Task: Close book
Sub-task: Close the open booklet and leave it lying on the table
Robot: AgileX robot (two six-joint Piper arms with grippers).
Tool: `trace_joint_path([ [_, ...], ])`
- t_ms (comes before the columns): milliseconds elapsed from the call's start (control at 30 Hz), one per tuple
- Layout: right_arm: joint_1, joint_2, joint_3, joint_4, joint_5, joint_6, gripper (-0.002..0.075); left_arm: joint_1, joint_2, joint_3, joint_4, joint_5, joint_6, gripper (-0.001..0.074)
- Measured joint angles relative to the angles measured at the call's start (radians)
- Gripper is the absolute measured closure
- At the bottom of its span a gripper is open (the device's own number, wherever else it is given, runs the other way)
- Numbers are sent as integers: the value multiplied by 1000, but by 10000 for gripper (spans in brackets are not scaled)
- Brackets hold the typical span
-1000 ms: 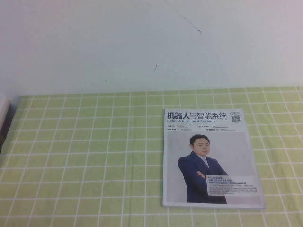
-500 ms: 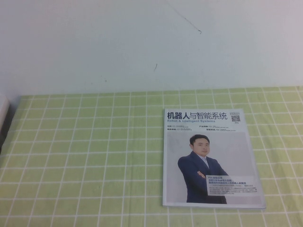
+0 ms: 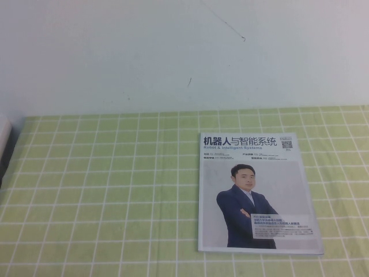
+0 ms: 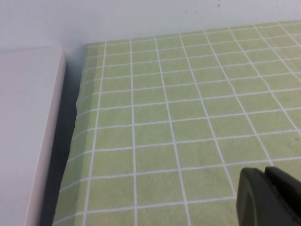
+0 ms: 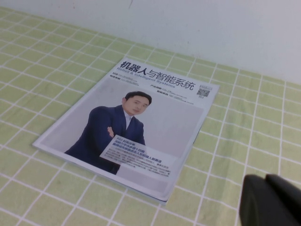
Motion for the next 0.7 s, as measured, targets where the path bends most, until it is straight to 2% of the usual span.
trace_joint_path([
  [167, 0, 0, 0, 0, 0, 0, 728, -4, 0, 0, -9, 0, 4, 737],
  [367, 0, 0, 0, 0, 0, 0, 728, -57, 0, 0, -10, 0, 4, 737],
  [700, 0, 0, 0, 0, 0, 0, 728, -59, 0, 0, -10, 0, -21, 737],
])
